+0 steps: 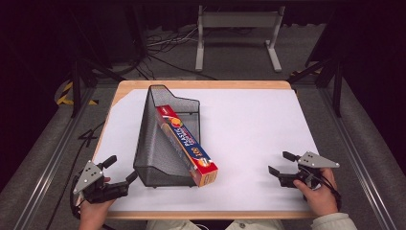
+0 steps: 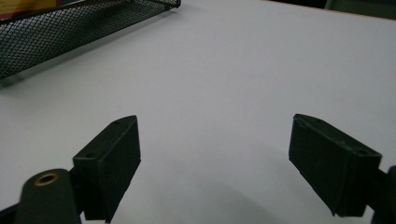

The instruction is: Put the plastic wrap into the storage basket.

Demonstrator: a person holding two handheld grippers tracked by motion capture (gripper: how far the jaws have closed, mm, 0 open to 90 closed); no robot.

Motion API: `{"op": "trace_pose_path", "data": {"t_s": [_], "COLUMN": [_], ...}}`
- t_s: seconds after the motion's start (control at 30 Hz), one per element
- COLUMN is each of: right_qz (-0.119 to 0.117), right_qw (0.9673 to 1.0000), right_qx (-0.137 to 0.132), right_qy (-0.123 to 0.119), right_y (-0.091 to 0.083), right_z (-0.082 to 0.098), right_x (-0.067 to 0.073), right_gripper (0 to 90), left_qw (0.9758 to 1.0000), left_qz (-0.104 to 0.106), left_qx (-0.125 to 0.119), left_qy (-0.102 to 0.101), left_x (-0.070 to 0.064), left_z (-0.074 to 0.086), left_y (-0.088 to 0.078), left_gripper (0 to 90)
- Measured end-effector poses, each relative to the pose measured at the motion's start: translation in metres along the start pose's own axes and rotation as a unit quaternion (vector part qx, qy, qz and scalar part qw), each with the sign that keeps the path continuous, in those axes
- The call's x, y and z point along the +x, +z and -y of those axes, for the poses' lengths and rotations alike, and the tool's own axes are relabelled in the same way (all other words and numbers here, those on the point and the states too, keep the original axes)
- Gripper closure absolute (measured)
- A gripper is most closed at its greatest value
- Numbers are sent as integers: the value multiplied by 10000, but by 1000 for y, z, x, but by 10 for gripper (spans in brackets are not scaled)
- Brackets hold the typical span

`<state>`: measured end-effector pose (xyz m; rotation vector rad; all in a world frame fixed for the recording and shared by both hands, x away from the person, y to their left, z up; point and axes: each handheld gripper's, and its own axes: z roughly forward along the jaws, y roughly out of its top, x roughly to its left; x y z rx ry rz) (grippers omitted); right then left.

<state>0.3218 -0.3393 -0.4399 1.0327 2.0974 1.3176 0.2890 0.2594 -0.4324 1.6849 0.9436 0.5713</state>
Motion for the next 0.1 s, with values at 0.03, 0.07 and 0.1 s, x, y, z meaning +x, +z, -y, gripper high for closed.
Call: {"op": "trace_pose_path", "data": {"t_s": [0.03,0.07,0.1], "right_qz": [-4,-14,-5], "right_qw": [10000,9999,9999], "right_qx": [-28,-87,-121], "right_qy": [61,66,85], "right_y": [-1,-1,-2], "right_z": [-1,-2,-2], "right_x": [0,0,0], "right_gripper": [176,176,176], "left_qw": [10000,10000,10000], "left_qz": [-4,-11,-11], "left_qx": [10,20,20], "left_qy": [-13,-29,-29], "left_x": [0,1,1], "left_z": [0,0,0], "left_y": [0,0,0], "left_gripper": [83,83,82]}}
